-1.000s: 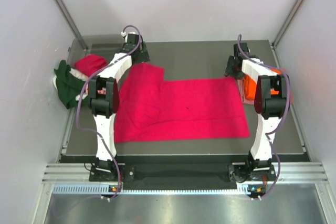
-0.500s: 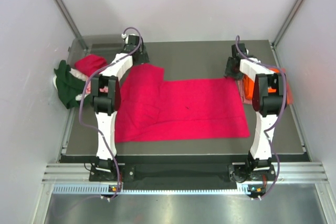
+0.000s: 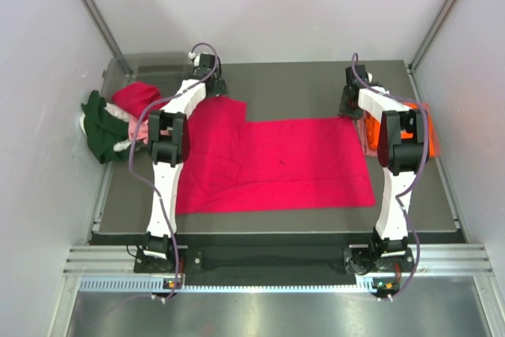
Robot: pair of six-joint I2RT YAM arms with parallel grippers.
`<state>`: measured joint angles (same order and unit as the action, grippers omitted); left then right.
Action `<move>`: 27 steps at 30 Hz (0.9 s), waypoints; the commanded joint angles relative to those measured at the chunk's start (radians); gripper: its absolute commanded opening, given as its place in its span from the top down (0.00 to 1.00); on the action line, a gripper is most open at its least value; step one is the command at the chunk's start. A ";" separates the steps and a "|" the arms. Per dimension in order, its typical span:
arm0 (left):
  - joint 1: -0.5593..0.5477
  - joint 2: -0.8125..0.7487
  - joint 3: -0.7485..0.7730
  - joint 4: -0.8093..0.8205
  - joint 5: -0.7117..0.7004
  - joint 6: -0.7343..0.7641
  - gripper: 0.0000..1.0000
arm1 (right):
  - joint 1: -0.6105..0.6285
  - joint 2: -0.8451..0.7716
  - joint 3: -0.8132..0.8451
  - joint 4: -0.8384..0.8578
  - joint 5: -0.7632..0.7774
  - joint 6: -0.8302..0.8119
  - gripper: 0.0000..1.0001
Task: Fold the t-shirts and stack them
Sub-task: Fold the tshirt
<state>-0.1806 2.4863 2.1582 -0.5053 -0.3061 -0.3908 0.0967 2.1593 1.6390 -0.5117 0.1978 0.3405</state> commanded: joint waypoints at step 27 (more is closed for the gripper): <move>0.013 -0.013 0.052 -0.082 -0.090 0.018 1.00 | 0.017 -0.047 0.025 -0.027 -0.017 -0.011 0.99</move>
<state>-0.1730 2.5492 2.2444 -0.5476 -0.3687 -0.3939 0.0967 2.1593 1.6390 -0.5106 0.1925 0.3397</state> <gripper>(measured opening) 0.024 0.031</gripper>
